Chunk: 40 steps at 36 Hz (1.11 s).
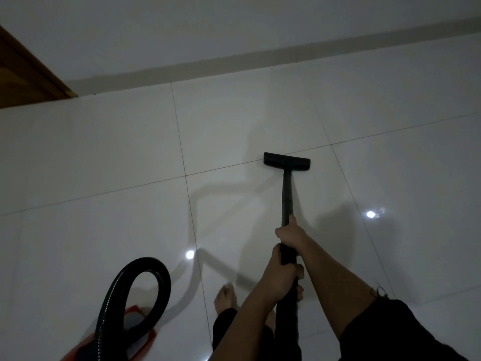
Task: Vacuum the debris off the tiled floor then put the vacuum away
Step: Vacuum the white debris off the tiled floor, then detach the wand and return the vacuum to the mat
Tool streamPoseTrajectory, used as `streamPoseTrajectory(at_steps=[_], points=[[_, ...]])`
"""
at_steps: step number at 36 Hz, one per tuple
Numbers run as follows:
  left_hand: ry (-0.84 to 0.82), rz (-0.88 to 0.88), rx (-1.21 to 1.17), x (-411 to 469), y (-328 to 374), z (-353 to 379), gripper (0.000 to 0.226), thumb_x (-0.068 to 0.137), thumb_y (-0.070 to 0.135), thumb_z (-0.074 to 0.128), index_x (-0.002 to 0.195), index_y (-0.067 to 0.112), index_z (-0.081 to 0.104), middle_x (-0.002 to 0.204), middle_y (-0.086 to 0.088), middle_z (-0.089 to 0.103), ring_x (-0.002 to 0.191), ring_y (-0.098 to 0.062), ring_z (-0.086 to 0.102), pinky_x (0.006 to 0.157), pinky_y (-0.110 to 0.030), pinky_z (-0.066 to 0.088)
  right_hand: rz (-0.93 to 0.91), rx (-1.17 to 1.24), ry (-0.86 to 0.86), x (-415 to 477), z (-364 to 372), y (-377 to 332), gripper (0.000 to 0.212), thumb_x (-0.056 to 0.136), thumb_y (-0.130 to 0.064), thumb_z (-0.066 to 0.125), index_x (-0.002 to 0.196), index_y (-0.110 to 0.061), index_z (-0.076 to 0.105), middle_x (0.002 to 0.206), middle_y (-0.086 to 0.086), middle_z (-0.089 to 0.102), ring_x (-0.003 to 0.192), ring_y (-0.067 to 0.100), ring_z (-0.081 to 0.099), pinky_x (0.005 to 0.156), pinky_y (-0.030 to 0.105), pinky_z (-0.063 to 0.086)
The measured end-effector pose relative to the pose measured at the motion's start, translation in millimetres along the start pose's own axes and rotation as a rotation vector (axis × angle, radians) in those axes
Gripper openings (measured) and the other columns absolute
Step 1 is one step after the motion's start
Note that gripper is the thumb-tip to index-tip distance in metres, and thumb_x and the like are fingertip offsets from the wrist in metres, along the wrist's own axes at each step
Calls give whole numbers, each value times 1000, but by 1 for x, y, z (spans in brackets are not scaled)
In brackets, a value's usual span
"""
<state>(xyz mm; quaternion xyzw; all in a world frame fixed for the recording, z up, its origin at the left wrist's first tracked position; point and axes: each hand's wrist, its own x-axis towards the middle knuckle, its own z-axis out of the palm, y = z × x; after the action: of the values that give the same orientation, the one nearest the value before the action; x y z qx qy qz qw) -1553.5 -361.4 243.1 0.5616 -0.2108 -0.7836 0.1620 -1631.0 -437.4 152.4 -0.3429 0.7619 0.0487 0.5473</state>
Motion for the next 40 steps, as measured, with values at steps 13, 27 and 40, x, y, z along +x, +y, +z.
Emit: streamPoseTrajectory(at_steps=[13,27,40], points=[[-57,-48,205,-28,-7,-57,56,88,-1,50,137,14,29,108,-16,56,59,-16,56,50,-22,53,19,60,-24,-20,54,-17,73,93,-8,41,152,-20,0,125,22,50,88,28,51,75,35,45],[-264,-288,921,-102,42,-148,79,78,18,75,143,6,31,134,-17,54,114,-32,61,100,-42,51,121,227,-16,-57,119,-66,64,94,-5,38,149,-18,9,80,16,50,60,26,53,55,35,47],[-74,-285,1300,-173,73,-193,51,84,22,66,130,7,50,123,-16,62,93,-29,63,87,-38,53,-63,103,-197,-108,170,-102,44,93,-12,48,135,-8,40,116,18,56,102,31,58,82,37,54]])
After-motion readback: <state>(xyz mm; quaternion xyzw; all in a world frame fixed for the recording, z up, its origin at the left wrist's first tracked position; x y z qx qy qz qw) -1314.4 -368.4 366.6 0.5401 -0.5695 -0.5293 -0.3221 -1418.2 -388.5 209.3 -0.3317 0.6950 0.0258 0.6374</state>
